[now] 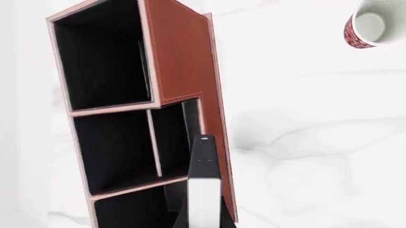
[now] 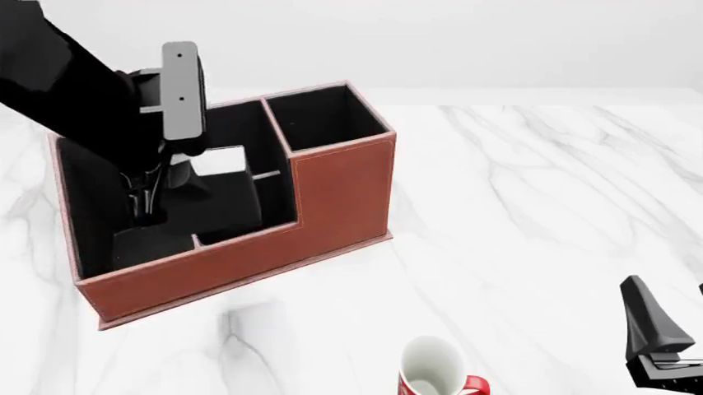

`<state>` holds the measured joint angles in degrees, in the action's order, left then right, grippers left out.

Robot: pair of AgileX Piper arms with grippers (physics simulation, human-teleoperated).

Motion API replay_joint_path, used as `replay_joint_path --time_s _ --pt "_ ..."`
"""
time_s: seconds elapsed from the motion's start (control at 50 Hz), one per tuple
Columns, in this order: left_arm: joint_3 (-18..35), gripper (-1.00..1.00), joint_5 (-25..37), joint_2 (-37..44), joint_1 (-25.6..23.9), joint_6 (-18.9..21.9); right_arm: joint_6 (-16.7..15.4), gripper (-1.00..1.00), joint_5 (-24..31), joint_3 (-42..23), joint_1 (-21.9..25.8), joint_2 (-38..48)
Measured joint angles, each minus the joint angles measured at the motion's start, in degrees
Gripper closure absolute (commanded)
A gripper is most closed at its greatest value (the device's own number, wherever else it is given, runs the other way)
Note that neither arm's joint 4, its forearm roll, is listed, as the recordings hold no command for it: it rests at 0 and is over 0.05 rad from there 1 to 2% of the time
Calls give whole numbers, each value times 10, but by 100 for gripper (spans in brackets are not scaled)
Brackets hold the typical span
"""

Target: Pick up the book and place it in the front compartment of the caddy.

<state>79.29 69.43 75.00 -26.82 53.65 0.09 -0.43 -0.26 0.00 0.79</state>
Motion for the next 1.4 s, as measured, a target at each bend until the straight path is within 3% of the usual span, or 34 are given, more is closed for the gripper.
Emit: replay_joint_path --time_s 0.42,0.76,1.4 --pt "107 100 5 48 44 32 0 -100 -1 0 0 1" --pt "162 100 5 83 69 48 0 -100 -1 0 0 1" --pt "251 100 5 157 86 31 0 -100 -1 0 0 1"
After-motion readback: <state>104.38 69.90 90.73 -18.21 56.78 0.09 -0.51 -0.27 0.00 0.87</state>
